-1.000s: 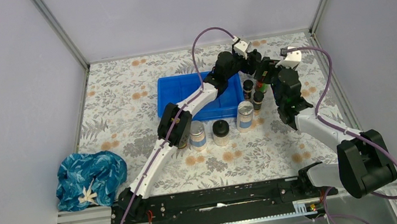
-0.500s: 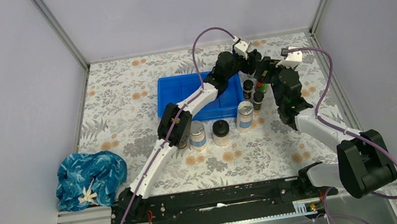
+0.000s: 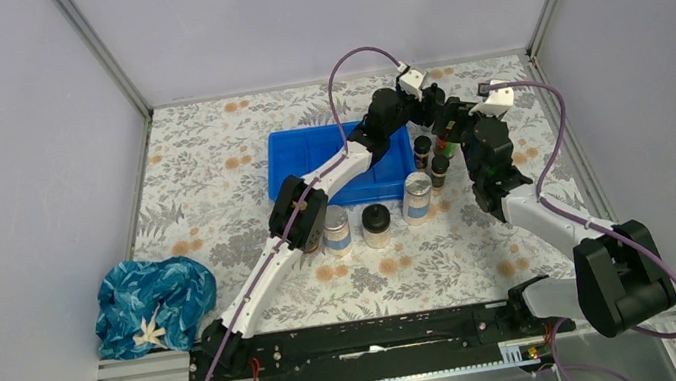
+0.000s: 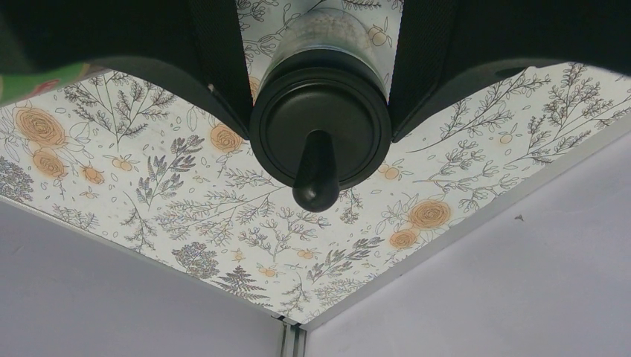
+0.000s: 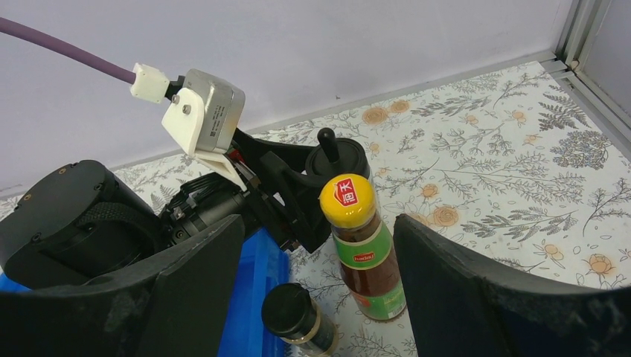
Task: Organize the condiment bottles
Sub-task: Pick up the bottle from the center of the board.
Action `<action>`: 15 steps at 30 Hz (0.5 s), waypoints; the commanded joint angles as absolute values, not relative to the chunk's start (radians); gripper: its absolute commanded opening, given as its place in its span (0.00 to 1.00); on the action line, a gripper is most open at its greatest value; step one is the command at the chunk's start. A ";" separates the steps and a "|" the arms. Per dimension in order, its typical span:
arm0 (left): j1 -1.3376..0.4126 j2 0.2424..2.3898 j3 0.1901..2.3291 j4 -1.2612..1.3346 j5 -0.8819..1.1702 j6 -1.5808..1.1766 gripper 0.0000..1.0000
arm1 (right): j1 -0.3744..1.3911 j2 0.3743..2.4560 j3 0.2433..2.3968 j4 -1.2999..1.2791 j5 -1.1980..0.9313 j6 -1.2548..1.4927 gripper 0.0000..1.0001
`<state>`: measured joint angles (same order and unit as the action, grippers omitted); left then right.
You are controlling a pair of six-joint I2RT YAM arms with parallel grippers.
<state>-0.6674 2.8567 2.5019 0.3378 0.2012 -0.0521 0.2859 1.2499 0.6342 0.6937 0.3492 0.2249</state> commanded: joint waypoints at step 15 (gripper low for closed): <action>-0.679 2.780 2.435 0.354 0.160 -0.031 0.00 | 0.299 1.223 0.645 0.722 0.370 0.226 0.80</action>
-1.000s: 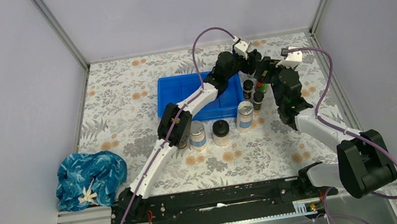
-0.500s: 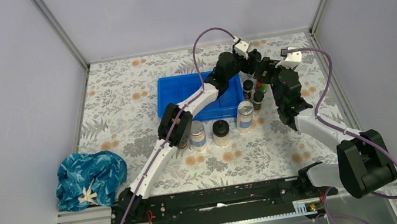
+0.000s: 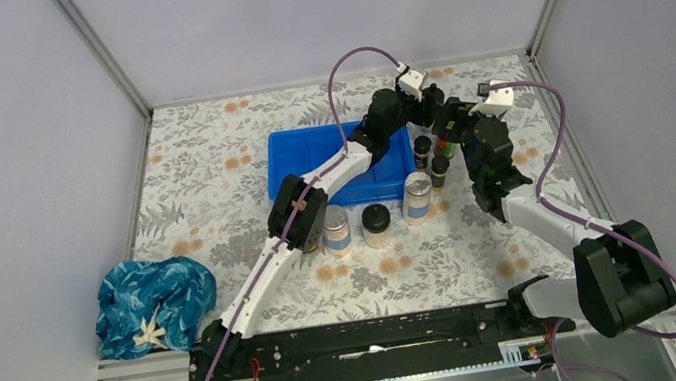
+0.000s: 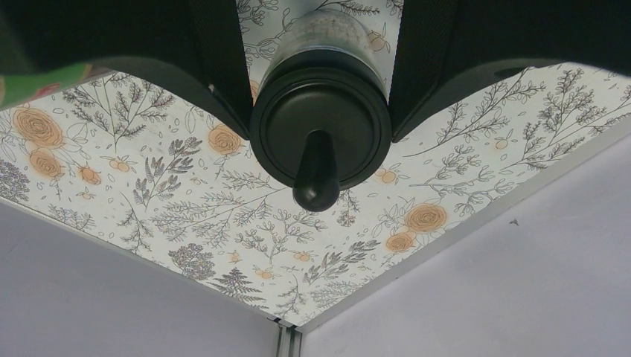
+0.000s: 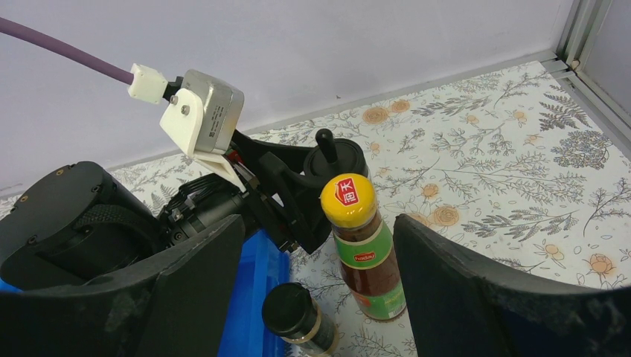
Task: Organize the condiment bottles
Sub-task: Pick up the bottle from the center of the board.
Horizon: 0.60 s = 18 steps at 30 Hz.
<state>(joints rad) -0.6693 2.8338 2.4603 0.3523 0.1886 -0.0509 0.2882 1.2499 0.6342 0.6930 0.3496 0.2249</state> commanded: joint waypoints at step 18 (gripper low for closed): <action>-0.674 2.749 2.411 0.457 0.133 -0.057 0.00 | 0.304 1.197 0.635 0.704 0.382 0.209 0.80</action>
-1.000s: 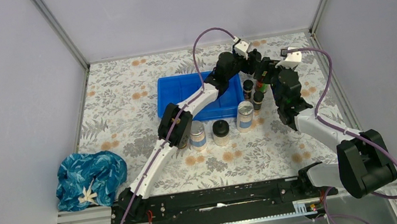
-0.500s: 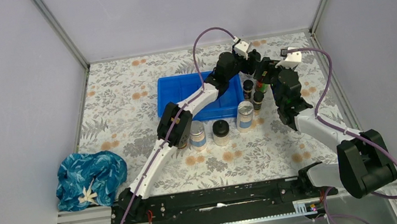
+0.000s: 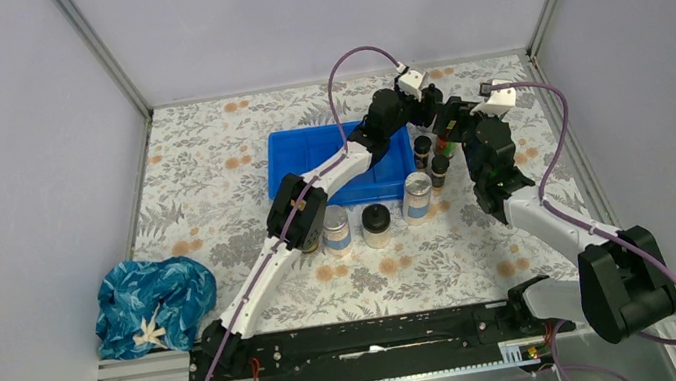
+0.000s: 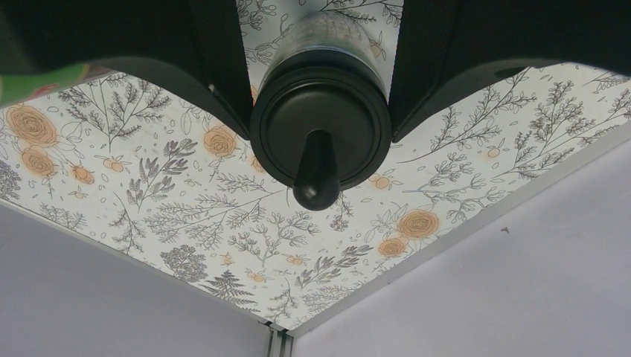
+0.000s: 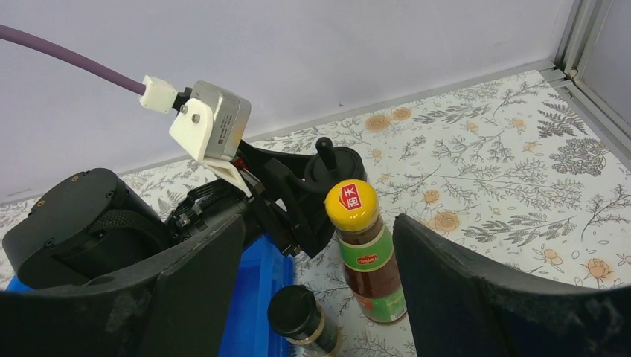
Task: Organize the condiment bottles
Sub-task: Pick up the bottle from the center of the board.
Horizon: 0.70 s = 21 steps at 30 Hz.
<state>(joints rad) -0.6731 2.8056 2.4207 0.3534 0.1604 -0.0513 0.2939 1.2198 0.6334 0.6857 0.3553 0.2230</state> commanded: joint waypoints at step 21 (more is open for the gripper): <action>-0.667 2.709 2.407 0.491 0.124 -0.064 0.00 | 0.311 1.197 0.641 0.692 0.385 0.204 0.79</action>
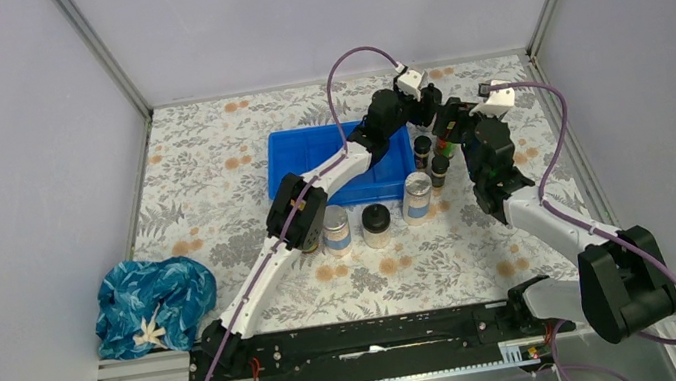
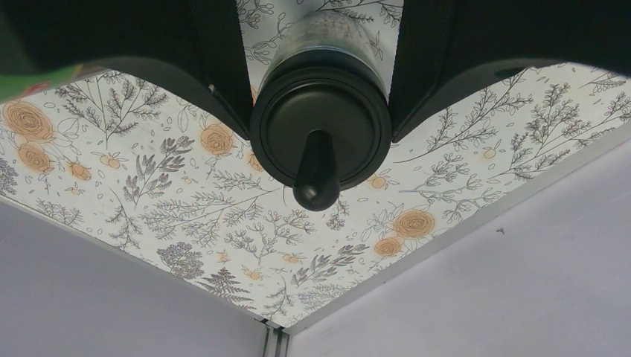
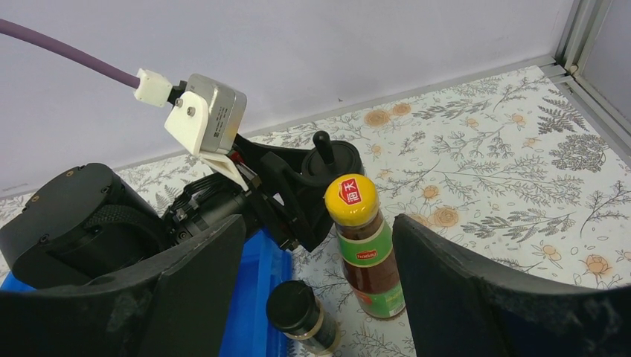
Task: Organize the condiment bottles
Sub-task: Pick up the bottle from the center of the board.
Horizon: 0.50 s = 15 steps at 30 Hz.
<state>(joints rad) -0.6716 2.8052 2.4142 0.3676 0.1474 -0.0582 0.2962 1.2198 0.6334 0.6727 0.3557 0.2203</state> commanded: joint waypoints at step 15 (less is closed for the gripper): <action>-0.667 2.661 2.384 0.496 0.122 -0.054 0.00 | 0.316 1.178 0.637 0.678 0.393 0.199 0.80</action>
<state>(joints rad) -0.6712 2.7392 2.3890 0.3683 0.1406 -0.0582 0.3065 1.2095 0.6334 0.6704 0.3580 0.2134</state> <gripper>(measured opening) 0.661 0.796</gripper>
